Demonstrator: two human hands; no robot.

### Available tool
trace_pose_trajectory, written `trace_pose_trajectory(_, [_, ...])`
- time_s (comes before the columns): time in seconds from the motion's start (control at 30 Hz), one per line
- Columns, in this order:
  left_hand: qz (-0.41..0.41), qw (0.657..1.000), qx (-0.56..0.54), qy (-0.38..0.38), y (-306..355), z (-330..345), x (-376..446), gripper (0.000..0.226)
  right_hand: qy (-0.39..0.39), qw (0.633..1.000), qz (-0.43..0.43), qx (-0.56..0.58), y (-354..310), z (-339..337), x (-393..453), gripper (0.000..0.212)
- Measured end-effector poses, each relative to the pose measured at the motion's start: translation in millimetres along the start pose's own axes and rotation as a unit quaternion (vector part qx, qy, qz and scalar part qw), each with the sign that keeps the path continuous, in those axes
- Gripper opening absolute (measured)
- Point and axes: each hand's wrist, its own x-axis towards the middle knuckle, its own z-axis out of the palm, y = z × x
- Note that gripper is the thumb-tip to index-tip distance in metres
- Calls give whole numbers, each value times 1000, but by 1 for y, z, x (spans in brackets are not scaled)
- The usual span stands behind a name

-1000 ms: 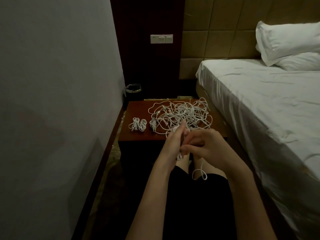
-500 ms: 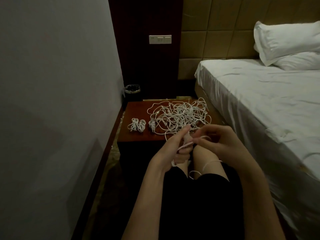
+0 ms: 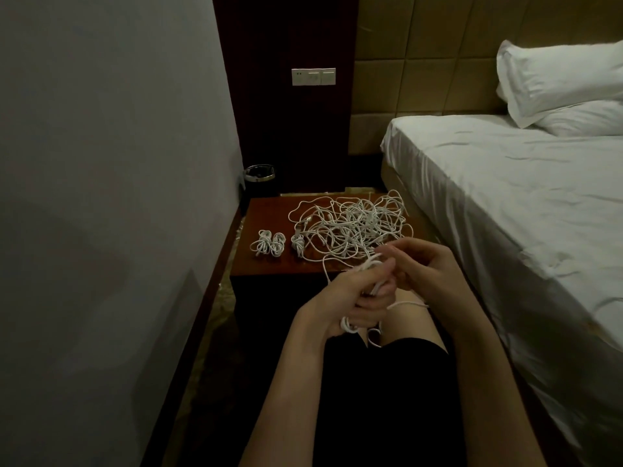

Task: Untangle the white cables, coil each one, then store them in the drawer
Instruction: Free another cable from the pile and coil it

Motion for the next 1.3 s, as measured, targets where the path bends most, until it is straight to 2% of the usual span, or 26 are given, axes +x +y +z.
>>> trace_pose_trajectory(0.07, [32, 998, 5, 58, 1, -1, 1, 44, -2, 1000, -3, -29, -2, -2, -2, 14])
trace_pose_trajectory(0.17, [74, 988, 7, 137, 1, -4, 3, 43, 41, 994, -32, -98, -5, 1, -1, 10])
trace_pose_trajectory(0.27, [97, 979, -3, 179, 0, -9, 5, 49, 58, 986, -45, -152, -7, 7, 0, 8])
trace_pose_trajectory(0.37, [111, 974, -12, 196, 1, -7, 8, 56, 19, 978, -26, -207, -1, 15, 2, 10])
trace_pose_trajectory(0.47, [155, 959, -103, 214, 3, -2, 9, 53, 8, 981, -29, -194, 6, 21, 3, 14])
trace_pose_trajectory(0.57, [207, 922, -233, 231, 8, -4, 8, 52, -11, 991, -11, -136, 8, 20, 3, 10])
trace_pose_trajectory(0.7, [255, 876, -313, 265, 16, -10, 1, 47, -44, 993, 4, -112, 2, 12, 3, 9])
trace_pose_trajectory(0.77, [258, 882, -276, 282, 17, -8, 0, 47, -86, 986, 9, -140, -2, 13, 1, 12])
trace_pose_trajectory(0.83, [264, 897, -178, 308, 15, -4, 3, 48, -113, 975, 39, -190, -3, 21, 0, 23])
trace_pose_trajectory(0.9, [272, 905, -73, 319, 14, 1, 6, 49, -107, 959, 51, -256, -4, 29, -2, 40])
trace_pose_trajectory(0.97, [273, 909, 9, 314, 15, 4, 7, 50, -121, 954, 40, -273, -6, 34, -3, 46])
trace_pose_trajectory(1.03, [258, 917, 49, 301, 16, 7, 7, 50, -126, 948, 30, -292, -8, 38, -3, 45])
trace_pose_trajectory(1.1, [221, 931, 72, 281, 15, 11, 7, 54, -102, 931, 19, -351, -7, 40, -4, 54])
trace_pose_trajectory(1.13, [204, 937, 83, 270, 13, 11, 7, 57, -79, 921, 13, -382, -6, 43, -4, 52])
trace_pose_trajectory(1.2, [190, 943, 90, 257, 13, 11, 9, 58, -25, 908, 12, -419, -7, 48, -5, 28])
trace_pose_trajectory(1.3, [190, 932, 124, 284, 16, 9, 8, 49, 6, 904, 22, -428, -5, 54, -3, 29])
